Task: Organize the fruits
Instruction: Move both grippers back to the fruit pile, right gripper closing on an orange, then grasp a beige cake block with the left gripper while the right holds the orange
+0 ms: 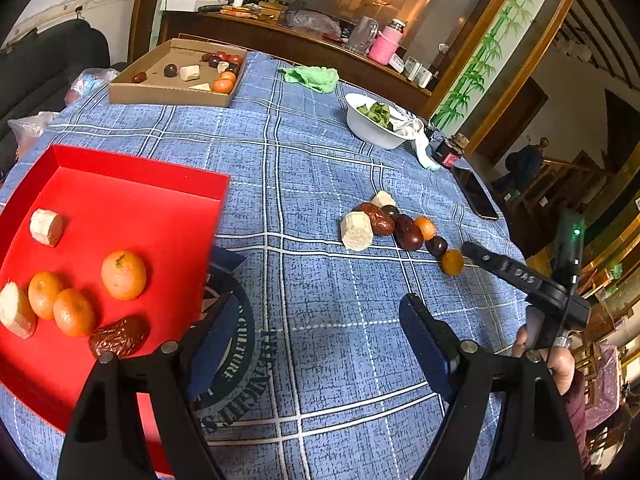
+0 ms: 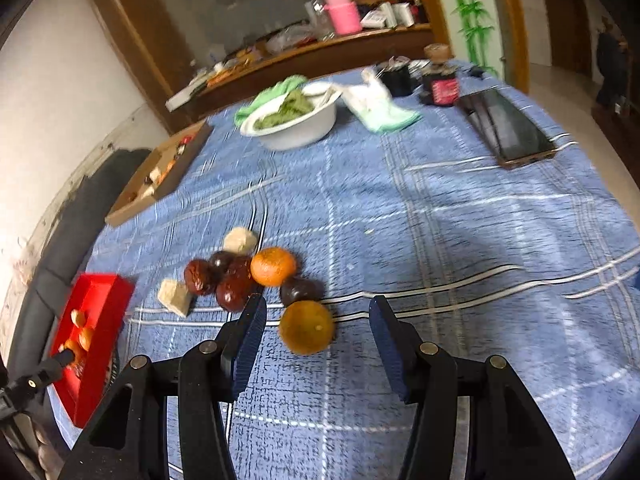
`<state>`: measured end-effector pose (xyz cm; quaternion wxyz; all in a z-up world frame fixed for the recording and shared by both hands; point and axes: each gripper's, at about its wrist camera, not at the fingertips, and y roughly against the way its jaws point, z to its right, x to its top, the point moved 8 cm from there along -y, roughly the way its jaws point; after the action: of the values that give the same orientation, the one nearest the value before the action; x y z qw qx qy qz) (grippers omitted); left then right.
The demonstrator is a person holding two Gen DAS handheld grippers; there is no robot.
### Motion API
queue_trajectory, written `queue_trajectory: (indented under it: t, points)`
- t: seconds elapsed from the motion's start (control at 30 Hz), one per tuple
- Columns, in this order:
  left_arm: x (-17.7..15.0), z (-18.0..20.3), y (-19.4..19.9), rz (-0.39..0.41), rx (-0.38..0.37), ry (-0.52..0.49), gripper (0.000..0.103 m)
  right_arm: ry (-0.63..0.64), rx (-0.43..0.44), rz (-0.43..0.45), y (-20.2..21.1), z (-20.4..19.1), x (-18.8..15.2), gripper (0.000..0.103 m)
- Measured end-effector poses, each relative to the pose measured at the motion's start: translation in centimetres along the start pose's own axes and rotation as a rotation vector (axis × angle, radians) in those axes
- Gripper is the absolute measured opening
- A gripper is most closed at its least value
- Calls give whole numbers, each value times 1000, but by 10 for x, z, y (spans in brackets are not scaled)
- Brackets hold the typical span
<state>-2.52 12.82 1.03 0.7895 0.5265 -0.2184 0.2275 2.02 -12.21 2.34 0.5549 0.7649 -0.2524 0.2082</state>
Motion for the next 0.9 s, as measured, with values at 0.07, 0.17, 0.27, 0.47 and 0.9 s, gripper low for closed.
queue_trajectory:
  t: [0.07,0.17,0.27,0.47,0.9]
  points:
    - [2,2,-5,-5,8,-7,82,19,3,-22,-12,-4,-3,57]
    - [6,7,-16,-14,24,-25,82,64,-20,-41,-24,-11,-9,57]
    - [12,12,-34,-31,31,-33,82,107,-47,-42,-30,-13,-11,52]
    - [24,31,-81,-71,33,-66,64,111,-51,-35,-29,-11,-14,35]
    - [40,45,-139,-77,123,-150,49,87,-16,-24,-20,-9,-9,35]
